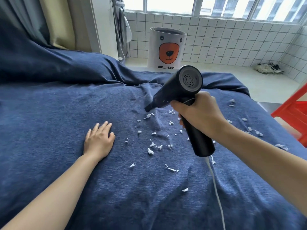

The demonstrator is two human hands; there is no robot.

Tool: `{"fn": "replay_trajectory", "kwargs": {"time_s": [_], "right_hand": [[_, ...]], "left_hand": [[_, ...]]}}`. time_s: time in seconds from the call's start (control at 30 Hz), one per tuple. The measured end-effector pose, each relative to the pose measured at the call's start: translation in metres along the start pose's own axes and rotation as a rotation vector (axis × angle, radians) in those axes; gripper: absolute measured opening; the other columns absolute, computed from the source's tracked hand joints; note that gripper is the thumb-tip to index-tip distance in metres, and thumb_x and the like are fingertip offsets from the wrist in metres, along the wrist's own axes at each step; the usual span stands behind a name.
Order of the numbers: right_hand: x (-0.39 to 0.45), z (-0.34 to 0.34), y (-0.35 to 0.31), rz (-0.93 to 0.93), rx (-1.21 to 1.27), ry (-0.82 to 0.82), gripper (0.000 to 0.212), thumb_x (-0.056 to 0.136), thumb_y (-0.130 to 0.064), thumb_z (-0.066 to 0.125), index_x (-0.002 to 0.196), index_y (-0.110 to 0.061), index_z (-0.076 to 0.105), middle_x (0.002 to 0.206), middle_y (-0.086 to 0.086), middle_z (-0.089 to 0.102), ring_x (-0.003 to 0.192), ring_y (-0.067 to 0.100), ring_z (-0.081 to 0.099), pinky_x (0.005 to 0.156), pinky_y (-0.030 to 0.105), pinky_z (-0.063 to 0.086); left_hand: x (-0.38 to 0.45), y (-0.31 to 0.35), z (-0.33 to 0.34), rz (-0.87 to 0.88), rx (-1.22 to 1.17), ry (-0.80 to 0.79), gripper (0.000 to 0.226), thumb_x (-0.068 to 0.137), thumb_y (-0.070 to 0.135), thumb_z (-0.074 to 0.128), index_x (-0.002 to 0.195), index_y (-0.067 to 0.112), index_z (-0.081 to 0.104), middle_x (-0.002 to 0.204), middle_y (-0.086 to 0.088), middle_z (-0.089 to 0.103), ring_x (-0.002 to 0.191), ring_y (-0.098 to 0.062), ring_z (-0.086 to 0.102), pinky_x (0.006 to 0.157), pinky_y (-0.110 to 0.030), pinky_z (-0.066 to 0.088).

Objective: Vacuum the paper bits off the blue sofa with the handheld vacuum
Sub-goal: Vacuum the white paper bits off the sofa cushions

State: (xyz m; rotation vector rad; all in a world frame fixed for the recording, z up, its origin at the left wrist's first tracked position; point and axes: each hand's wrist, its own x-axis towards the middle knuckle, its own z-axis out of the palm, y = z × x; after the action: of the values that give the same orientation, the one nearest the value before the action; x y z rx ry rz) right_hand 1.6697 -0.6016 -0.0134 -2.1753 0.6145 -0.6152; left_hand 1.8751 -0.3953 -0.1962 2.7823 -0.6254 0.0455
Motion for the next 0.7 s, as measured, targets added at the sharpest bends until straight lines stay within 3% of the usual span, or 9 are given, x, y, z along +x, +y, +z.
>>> {"fn": "replay_trajectory", "kwargs": {"time_s": [0.2, 0.33, 0.5, 0.6, 0.7], "right_hand": [[-0.015, -0.022, 0.005, 0.004, -0.023, 0.021, 0.028, 0.085, -0.023, 0.073, 0.067, -0.002, 0.066, 0.058, 0.006, 0.067, 0.037, 0.001, 0.059, 0.042, 0.009, 0.041], [-0.022, -0.025, 0.005, -0.021, -0.033, 0.007, 0.030, 0.084, -0.024, 0.073, 0.063, -0.004, 0.065, 0.056, 0.008, 0.068, 0.038, 0.005, 0.061, 0.044, 0.012, 0.045], [-0.032, -0.017, 0.003, -0.044, 0.026, -0.003, 0.029, 0.084, -0.021, 0.074, 0.067, 0.000, 0.064, 0.062, 0.014, 0.069, 0.041, 0.011, 0.065, 0.049, 0.029, 0.055], [-0.034, -0.016, -0.001, -0.082, 0.004, -0.027, 0.030, 0.085, -0.021, 0.073, 0.059, -0.013, 0.062, 0.053, 0.002, 0.067, 0.041, 0.009, 0.064, 0.050, 0.025, 0.054], [-0.032, -0.014, -0.001, -0.089, -0.052, -0.039, 0.030, 0.084, -0.024, 0.073, 0.057, -0.019, 0.060, 0.055, 0.004, 0.070, 0.046, 0.012, 0.066, 0.054, 0.026, 0.057]], "left_hand": [[-0.012, 0.012, -0.001, -0.023, -0.014, -0.023, 0.051, 0.100, 0.038, 0.031, 0.150, 0.027, 0.029, 0.159, 0.008, 0.021, 0.148, -0.021, 0.012, 0.120, -0.042, 0.006], [-0.035, 0.023, 0.000, -0.006, -0.023, -0.022, 0.051, 0.100, 0.037, 0.031, 0.150, 0.027, 0.029, 0.159, 0.007, 0.020, 0.148, -0.021, 0.012, 0.120, -0.041, 0.007], [-0.050, 0.022, 0.000, 0.023, -0.015, 0.005, 0.052, 0.099, 0.038, 0.032, 0.150, 0.027, 0.029, 0.158, 0.009, 0.021, 0.147, -0.018, 0.013, 0.120, -0.039, 0.009], [-0.049, 0.023, 0.001, 0.016, 0.001, 0.023, 0.052, 0.098, 0.038, 0.033, 0.149, 0.028, 0.031, 0.158, 0.009, 0.024, 0.147, -0.018, 0.015, 0.120, -0.039, 0.011], [-0.049, 0.024, 0.002, 0.017, 0.005, 0.049, 0.051, 0.097, 0.038, 0.035, 0.148, 0.029, 0.033, 0.157, 0.009, 0.026, 0.147, -0.017, 0.017, 0.119, -0.038, 0.011]]}}
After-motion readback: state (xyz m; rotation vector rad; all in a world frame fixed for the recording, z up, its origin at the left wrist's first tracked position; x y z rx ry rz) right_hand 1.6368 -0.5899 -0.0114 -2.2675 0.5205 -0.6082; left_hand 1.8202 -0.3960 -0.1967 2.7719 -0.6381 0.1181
